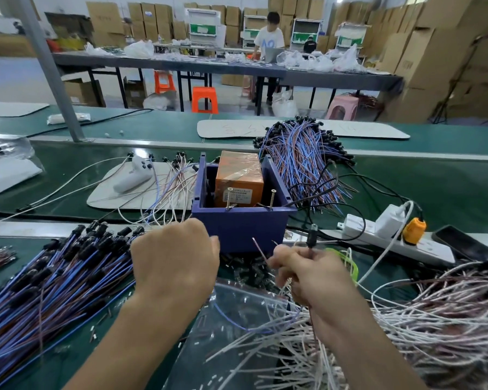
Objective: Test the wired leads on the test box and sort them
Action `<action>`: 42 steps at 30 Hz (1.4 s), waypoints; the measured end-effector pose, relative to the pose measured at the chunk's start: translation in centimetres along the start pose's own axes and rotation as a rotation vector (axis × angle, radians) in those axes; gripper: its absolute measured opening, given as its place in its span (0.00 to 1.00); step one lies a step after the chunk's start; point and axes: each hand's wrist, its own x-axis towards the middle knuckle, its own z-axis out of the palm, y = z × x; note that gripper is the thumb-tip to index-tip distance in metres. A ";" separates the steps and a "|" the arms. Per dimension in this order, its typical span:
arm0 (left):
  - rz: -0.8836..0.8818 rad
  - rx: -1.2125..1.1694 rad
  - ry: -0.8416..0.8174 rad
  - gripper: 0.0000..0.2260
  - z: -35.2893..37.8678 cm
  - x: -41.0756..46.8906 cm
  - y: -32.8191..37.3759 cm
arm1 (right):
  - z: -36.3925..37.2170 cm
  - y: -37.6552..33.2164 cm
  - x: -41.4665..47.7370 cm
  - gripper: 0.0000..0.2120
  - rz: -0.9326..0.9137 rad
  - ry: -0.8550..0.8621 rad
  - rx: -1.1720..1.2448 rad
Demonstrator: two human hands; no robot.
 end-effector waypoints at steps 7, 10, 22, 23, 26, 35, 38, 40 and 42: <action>0.431 -0.562 0.335 0.14 -3.5 -2.9 1.3 | 0.1 -1.1 -1.2 0.24 -0.101 0.081 0.269; 0.409 -0.813 -0.220 0.14 -2.6 -4.2 2.9 | 0.0 -2.0 -2.1 0.26 -0.132 0.128 0.570; 0.314 -1.061 -0.707 0.07 -0.3 -4.3 3.6 | -7.1 -2.0 -2.6 0.21 -0.077 0.203 0.999; 0.330 -1.033 -0.706 0.08 -0.7 -4.1 3.4 | -8.0 -2.0 -2.9 0.17 -0.080 0.217 0.992; 0.413 -0.870 -0.699 0.09 -2.0 -3.8 3.1 | -10.9 -1.7 -3.8 0.15 -0.097 0.280 0.927; 0.710 -0.615 -0.640 0.10 -3.6 -7.6 6.0 | -22.0 -0.4 -8.4 0.23 -0.038 0.568 -0.254; 0.801 -0.652 -0.664 0.03 -2.3 -10.9 9.6 | -24.6 -0.7 -10.0 0.21 0.043 0.741 -0.767; 0.854 -0.655 -0.637 0.03 -1.3 -12.9 11.8 | -25.7 -0.7 -10.9 0.19 0.065 0.766 -0.895; 0.869 -0.683 -0.595 0.03 -0.6 -14.3 13.5 | -26.6 -0.5 -11.6 0.19 0.135 0.717 -1.012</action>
